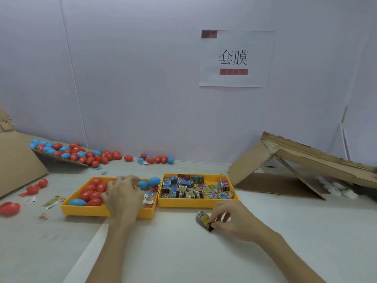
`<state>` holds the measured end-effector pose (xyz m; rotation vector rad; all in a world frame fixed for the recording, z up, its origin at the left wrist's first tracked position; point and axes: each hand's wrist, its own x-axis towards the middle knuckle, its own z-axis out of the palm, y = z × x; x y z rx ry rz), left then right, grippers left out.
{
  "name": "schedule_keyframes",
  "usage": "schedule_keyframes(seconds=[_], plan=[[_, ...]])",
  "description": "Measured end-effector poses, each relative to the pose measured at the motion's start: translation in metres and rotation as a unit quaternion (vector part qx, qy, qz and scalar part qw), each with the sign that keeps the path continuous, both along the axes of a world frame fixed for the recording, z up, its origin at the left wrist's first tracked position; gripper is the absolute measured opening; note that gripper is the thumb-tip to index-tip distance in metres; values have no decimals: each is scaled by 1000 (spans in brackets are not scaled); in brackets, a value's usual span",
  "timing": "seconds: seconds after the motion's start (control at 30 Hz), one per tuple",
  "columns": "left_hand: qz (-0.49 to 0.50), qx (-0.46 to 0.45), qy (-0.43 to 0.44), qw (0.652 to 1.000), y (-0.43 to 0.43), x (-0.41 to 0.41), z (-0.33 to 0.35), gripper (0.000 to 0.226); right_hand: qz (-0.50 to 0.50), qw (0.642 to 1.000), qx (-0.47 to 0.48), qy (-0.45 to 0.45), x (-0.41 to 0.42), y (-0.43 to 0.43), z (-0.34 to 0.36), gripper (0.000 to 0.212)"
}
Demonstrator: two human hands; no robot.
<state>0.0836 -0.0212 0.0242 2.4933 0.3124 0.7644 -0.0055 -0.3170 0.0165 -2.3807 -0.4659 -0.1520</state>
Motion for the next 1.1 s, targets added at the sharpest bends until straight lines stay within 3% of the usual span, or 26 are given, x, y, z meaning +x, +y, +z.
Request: schedule_keyframes(seconds=[0.17,0.37,0.5,0.7,0.8,0.87,1.0,1.07,1.1], plan=[[33,-10,87,996,17,4,-1,35,-5,999,-5,-35,1,1,0,17],[10,-90,69,994,19,4,-2,29,-6,999,-8,-51,1,1,0,19],[6,-78,74,994,19,4,-2,24,-15,999,2,-49,1,1,0,24],[15,-102,-72,992,14,8,-1,24,-23,998,-1,-51,0,3,0,32],[-89,-140,-161,973,-5,0,6,34,-26,998,0,-56,0,3,-1,22],[-210,-193,-164,944,-24,-12,11,44,-26,998,2,-59,0,3,-2,17],[-470,-178,-5,864,-61,-33,8,35,-28,998,-4,-51,1,2,-3,17],[-521,-98,82,844,-74,-35,-2,19,-28,998,-9,-50,1,2,-3,16],[-533,-60,110,837,-79,-35,-6,22,-28,998,-9,-50,1,2,-3,17]])
